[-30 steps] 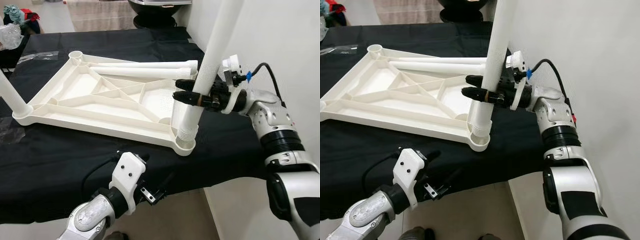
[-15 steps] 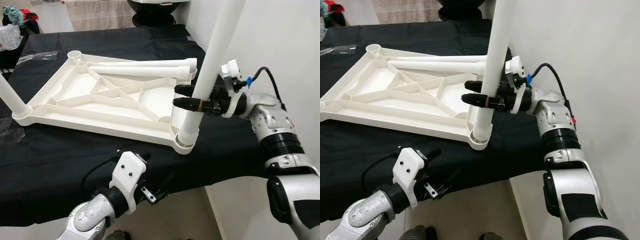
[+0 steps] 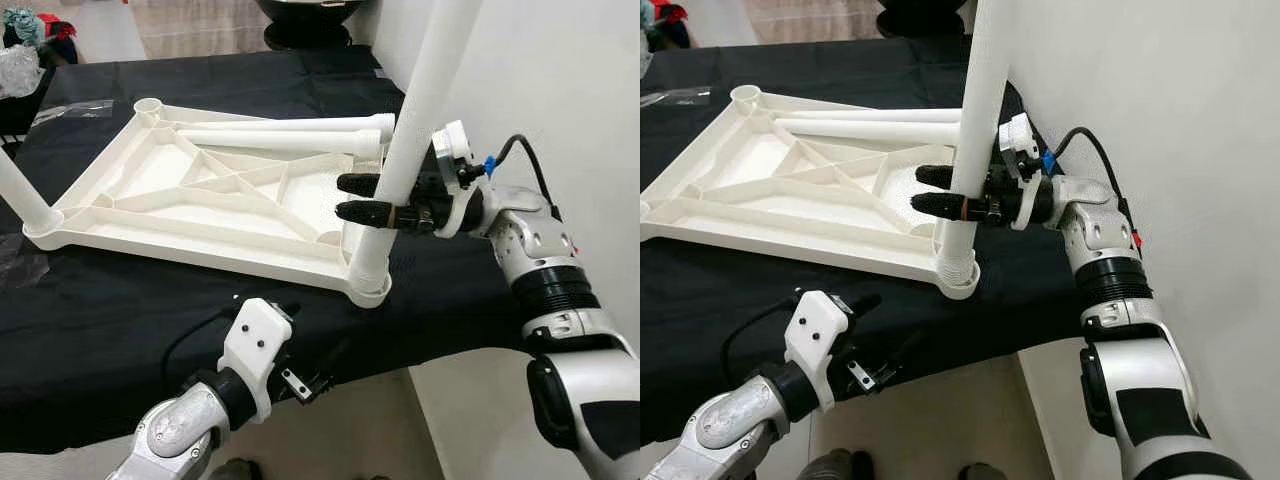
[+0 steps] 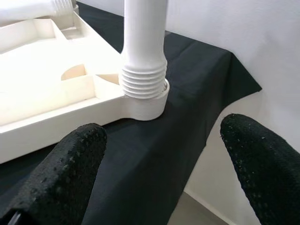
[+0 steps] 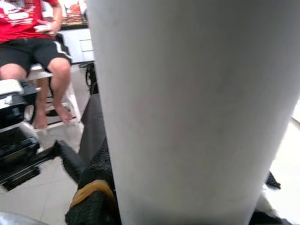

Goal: Building children table

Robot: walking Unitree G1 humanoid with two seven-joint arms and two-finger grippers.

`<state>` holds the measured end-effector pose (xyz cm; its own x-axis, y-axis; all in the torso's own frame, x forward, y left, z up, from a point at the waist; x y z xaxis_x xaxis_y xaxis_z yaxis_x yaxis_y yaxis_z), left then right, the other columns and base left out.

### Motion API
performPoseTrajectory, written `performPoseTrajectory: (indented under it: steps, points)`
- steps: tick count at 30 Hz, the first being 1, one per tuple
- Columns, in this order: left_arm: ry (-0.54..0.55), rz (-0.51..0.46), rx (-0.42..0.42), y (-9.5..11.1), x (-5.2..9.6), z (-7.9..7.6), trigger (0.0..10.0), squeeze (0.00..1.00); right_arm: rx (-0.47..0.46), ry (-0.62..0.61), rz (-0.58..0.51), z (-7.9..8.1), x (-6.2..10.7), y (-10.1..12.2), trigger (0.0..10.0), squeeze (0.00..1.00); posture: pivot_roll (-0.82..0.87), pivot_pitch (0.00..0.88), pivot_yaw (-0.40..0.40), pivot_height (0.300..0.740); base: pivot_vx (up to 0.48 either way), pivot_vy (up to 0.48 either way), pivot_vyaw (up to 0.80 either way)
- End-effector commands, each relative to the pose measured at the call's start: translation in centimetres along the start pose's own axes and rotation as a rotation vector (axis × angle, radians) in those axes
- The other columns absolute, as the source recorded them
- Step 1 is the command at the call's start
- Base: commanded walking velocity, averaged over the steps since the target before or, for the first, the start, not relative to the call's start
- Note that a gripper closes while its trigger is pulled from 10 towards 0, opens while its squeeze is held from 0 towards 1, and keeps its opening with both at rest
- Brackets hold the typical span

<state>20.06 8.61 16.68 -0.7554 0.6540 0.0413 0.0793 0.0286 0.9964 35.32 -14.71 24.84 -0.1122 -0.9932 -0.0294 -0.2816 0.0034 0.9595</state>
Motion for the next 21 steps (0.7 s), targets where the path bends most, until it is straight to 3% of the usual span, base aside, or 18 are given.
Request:
performPoseTrajectory:
  steps: [1,21]
  points:
    - [-0.01,0.013,0.002,-0.12,0.12,0.0,10.0,0.0,-0.039,0.043,0.027,0.74,0.38,-0.94,10.0,0.0,0.08,0.179,-0.045,0.74,0.0,0.0,0.0]
    - [-0.008,0.012,-0.011,0.07,0.09,0.14,10.0,0.0,-0.009,0.003,0.07,0.22,0.98,-0.91,10.0,0.0,0.09,0.179,-0.042,0.74,0.0,0.0,0.0]
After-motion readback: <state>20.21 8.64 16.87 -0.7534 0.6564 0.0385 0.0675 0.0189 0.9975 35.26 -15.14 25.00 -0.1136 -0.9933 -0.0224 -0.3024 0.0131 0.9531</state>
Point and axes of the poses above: a point about 5 cm out from each wrist's last joint towards the gripper, its own x axis pointing back from the gripper into the wrist, its own y axis along the axis of the wrist's last joint, z = x × y, the point moved 1 cm from there along -x, pointing out of the wrist towards the gripper, and after that the axes turned 8 degrees about x, right-handed, at the moved point
